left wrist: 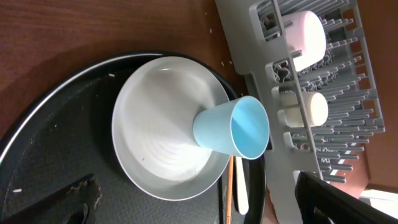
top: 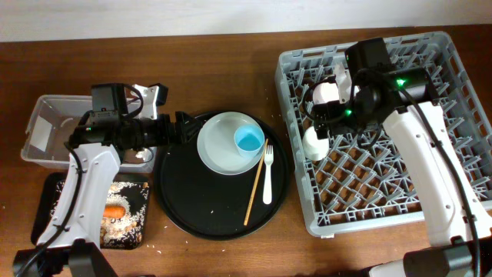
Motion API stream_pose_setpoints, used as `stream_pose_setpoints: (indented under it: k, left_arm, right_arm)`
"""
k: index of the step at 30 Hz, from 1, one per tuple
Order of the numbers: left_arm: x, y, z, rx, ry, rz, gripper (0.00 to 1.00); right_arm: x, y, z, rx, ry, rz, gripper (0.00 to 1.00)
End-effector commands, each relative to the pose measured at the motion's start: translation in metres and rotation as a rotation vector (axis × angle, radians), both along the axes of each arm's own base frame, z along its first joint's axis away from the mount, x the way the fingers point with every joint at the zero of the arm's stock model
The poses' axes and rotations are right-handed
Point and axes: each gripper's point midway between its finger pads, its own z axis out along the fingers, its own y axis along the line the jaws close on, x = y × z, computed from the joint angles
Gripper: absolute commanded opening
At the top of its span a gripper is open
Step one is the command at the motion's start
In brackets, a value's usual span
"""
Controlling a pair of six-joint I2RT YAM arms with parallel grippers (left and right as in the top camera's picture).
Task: Sort waste into correct bins and load items into the dishwasher rack
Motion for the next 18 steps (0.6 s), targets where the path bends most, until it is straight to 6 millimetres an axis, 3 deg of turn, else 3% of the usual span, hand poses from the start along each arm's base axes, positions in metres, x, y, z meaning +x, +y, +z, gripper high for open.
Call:
stream_pose_setpoints:
  k: [1, 5, 8, 10, 14, 18]
  left_arm:
    - [0.000, 0.001, 0.003, 0.001, -0.015, -0.005, 0.99]
    - [0.008, -0.006, 0.014, -0.056, -0.042, 0.005, 0.99]
    - [0.002, -0.016, -0.007, 0.039, 0.088, 0.120, 0.97]
    - [-0.003, -0.034, -0.023, 0.200, 0.113, 0.181, 0.76]
    - [-0.017, -0.072, -0.033, 0.427, 0.039, 0.212, 0.72]
    - [-0.016, -0.084, -0.051, 0.445, 0.067, 0.235, 0.64]
  right_arm:
    - [-0.004, -0.001, 0.001, 0.002, 0.012, -0.008, 0.99]
    - [-0.012, -0.002, -0.002, -0.005, 0.045, -0.008, 0.99]
    - [-0.010, -0.002, -0.001, -0.003, 0.036, -0.008, 0.99]
    - [-0.011, -0.002, -0.001, -0.004, 0.042, -0.008, 0.99]
    - [-0.016, -0.003, -0.004, -0.008, 0.064, -0.008, 0.99]
    - [-0.018, -0.003, -0.006, -0.009, 0.072, -0.008, 0.99]
